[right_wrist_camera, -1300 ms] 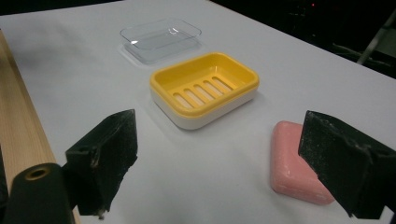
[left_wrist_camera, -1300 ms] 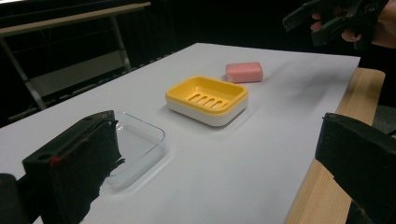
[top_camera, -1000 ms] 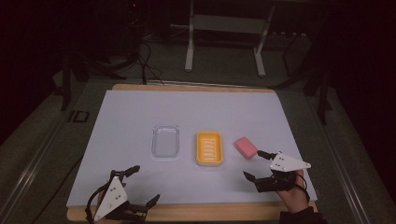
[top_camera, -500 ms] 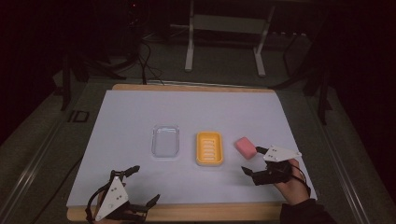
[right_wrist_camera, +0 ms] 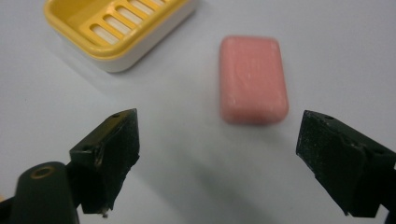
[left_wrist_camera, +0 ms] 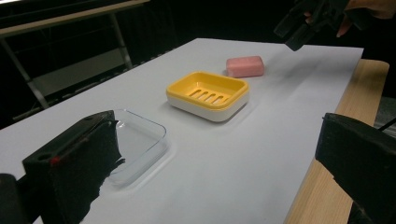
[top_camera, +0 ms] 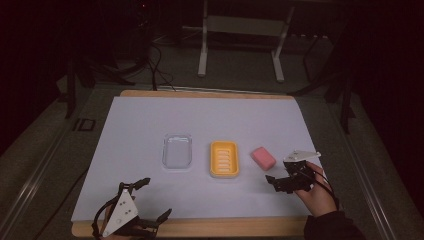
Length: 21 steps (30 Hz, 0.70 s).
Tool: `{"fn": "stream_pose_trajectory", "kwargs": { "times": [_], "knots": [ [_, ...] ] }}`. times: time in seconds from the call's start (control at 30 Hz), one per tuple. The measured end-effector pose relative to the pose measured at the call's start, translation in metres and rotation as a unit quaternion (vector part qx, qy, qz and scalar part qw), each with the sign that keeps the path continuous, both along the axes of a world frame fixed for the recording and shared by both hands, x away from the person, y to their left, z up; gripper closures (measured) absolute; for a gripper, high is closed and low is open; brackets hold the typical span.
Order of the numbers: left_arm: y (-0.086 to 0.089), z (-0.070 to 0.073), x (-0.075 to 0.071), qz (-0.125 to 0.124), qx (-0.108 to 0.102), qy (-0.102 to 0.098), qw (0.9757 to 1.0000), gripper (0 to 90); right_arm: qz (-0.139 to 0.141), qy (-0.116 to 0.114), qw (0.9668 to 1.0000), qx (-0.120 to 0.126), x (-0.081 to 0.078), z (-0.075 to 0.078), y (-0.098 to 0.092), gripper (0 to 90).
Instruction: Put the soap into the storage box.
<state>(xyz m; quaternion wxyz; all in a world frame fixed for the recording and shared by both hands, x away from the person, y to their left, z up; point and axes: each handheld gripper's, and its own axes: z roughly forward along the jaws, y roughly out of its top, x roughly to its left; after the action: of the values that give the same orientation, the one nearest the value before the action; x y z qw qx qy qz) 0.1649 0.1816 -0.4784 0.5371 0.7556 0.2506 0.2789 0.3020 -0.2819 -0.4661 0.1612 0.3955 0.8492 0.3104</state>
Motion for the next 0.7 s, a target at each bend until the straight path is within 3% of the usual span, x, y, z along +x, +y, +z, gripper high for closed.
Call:
{"fn": "stream_pose_trajectory", "kwargs": {
  "times": [0.03, 0.07, 0.2, 0.37, 0.5, 0.53, 0.57, 0.7],
  "knots": [
    [0.000, 0.000, 0.000, 0.000, 0.002, 0.000, 1.0000, 0.4, -0.008, 0.038, 0.9992, 0.009, 0.004, 0.000, -0.003, 13.6],
    [0.000, 0.000, 0.000, 0.000, 0.002, 0.000, 1.0000, 0.4, -0.009, 0.052, 0.9986, 0.010, 0.005, 0.001, -0.005, 13.6],
    [-0.001, 0.000, 0.000, -0.001, 0.003, 0.000, 1.0000, 0.4, -0.010, 0.087, 0.9961, -0.010, 0.010, 0.000, -0.010, 13.9],
    [-0.001, -0.001, 0.001, -0.001, 0.003, 0.000, 1.0000, 0.4, -0.001, 0.146, 0.9878, -0.053, 0.015, -0.002, -0.013, 14.9],
    [-0.001, -0.001, 0.001, -0.002, 0.005, 0.001, 1.0000, 0.4, -0.006, 0.190, 0.9791, -0.071, 0.019, -0.003, -0.016, 15.1],
    [-0.001, -0.001, 0.001, -0.002, 0.005, 0.001, 1.0000, 0.4, -0.006, 0.190, 0.9791, -0.071, 0.019, -0.003, -0.016, 15.1],
    [-0.001, -0.001, 0.001, -0.002, 0.006, 0.000, 1.0000, 0.4, -0.004, 0.216, 0.9729, -0.084, 0.021, -0.005, -0.016, 15.1],
    [-0.002, -0.001, 0.000, -0.003, 0.005, 0.000, 1.0000, 0.4, 0.001, 0.248, 0.9622, -0.111, 0.024, -0.009, -0.015, 14.5]
  ]
}}
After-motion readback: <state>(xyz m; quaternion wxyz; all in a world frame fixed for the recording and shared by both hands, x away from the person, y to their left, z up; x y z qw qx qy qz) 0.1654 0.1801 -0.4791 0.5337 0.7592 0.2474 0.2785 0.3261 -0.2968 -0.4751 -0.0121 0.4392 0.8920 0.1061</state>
